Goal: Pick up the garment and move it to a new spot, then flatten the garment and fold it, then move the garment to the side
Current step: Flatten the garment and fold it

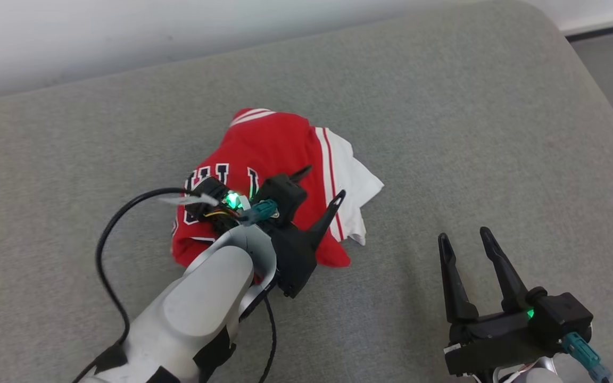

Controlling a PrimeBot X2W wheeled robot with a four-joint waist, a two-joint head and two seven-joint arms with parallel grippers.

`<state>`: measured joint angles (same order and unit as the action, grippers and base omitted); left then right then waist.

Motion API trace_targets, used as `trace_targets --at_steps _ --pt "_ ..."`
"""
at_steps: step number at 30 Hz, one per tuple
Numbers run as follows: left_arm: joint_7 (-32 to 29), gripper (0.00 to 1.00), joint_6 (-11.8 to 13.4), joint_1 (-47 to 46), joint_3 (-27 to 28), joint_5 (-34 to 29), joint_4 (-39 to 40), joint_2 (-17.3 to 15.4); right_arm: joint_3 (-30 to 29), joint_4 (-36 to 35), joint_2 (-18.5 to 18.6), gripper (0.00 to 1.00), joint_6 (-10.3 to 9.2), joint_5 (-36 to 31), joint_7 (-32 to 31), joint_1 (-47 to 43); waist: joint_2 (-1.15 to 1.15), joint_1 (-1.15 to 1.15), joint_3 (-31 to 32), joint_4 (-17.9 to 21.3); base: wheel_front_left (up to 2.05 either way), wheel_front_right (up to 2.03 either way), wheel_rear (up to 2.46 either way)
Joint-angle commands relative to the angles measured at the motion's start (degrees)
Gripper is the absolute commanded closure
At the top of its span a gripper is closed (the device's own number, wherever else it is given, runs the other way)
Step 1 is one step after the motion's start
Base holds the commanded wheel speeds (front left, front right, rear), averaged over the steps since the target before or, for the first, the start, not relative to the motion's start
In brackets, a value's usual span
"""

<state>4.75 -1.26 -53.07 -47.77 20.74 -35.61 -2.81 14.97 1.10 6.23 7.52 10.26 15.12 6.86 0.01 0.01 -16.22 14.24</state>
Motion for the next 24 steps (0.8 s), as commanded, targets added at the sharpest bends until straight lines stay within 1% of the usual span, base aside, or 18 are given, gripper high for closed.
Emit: trace_targets --at_steps 1,5,11,12,13,14,16,18,21,24 --pt "-0.29 0.00 0.27 -0.70 -0.43 0.64 -0.52 -0.19 0.08 0.02 -0.18 0.00 -0.06 0.03 0.00 0.42 -0.01 -0.01 -2.20 2.23 0.00 0.00 0.00" --pt "-4.05 0.00 3.05 -2.40 -5.25 4.05 -4.08 -0.15 0.06 0.02 -0.72 0.00 -0.06 0.01 0.00 0.82 -0.01 -0.01 -3.22 3.48 0.00 0.00 0.00" --pt "-5.91 0.00 5.88 -3.70 -10.69 7.20 -8.04 -0.18 -0.11 0.25 -1.24 0.00 -0.06 0.10 0.00 0.83 -0.01 -0.01 -3.63 4.69 0.00 0.00 0.00" --pt "-6.33 0.00 6.04 -3.83 -11.54 7.62 -8.70 -0.18 -0.19 0.27 -1.30 0.00 -0.06 0.14 0.00 0.87 -0.01 -0.01 -3.60 4.86 0.00 0.00 0.00" --pt "-6.48 0.60 6.13 -3.87 -12.21 7.85 -9.29 -0.19 -0.21 0.28 -1.40 0.00 -0.06 0.19 0.00 0.94 -0.01 -0.01 -3.58 5.03 0.00 0.00 0.00" --pt "-6.70 1.00 5.97 -3.86 -13.06 8.06 -9.85 -0.17 -0.20 0.26 -1.52 0.00 -0.06 0.22 0.00 1.00 -0.01 -0.01 -3.55 5.15 0.00 0.00 0.00" --pt "-7.10 1.00 5.38 -4.01 -14.46 9.02 -10.77 -0.20 -0.14 0.22 -1.66 0.00 -0.06 0.22 0.00 1.03 -0.01 -0.01 -3.42 5.32 0.00 0.00 0.00" --pt "-6.27 1.00 5.34 -4.39 -15.34 9.93 -11.03 -0.31 -0.22 0.22 -1.71 0.00 -0.06 0.19 0.00 0.94 -0.01 -0.01 -3.20 5.34 0.00 0.00 0.00" --pt "-2.56 1.00 5.91 -5.61 -15.65 11.20 -9.88 -0.18 -0.47 0.43 -1.68 0.00 -0.06 0.09 0.00 0.31 -0.01 -0.01 -2.39 5.10 0.00 0.00 0.00" --pt "3.49 1.00 6.84 -7.27 -14.70 12.73 -7.63 -0.09 -0.19 0.61 -1.58 0.00 -0.06 0.22 0.00 -0.14 -0.01 -0.01 -1.10 4.88 0.00 0.00 0.00"
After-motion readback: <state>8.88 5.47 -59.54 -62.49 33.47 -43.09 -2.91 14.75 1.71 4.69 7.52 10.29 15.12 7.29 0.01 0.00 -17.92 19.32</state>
